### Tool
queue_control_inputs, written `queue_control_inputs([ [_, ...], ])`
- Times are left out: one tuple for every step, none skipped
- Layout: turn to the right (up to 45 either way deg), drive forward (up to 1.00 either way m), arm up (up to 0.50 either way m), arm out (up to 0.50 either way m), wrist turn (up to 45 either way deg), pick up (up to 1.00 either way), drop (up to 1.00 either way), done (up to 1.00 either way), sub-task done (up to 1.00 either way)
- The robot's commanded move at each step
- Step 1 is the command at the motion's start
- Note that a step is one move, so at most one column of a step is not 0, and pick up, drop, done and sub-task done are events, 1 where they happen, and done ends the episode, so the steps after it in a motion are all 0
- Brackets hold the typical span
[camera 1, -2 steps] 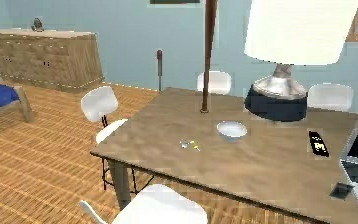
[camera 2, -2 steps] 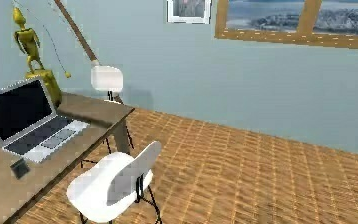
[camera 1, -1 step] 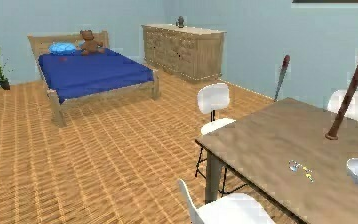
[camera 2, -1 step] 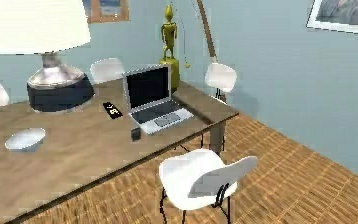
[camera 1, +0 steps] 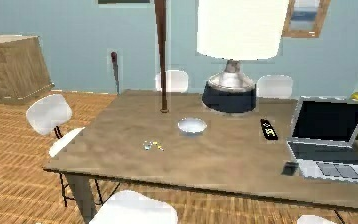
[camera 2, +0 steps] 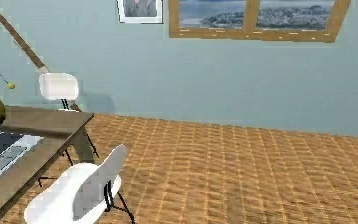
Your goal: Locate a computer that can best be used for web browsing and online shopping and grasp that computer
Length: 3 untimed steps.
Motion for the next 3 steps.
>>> queue_control_inputs([
  [45.0, 0.00, 0.00, 0.00, 0.0, 0.00, 0.00, 0.00, 0.00],
  [30.0, 0.00, 0.00, 0.00, 0.0, 0.00, 0.00, 0.00, 0.00],
  [0.0, 0.35, 0.00, 0.00, 0.0, 0.00, 0.00, 0.00, 0.00],
])
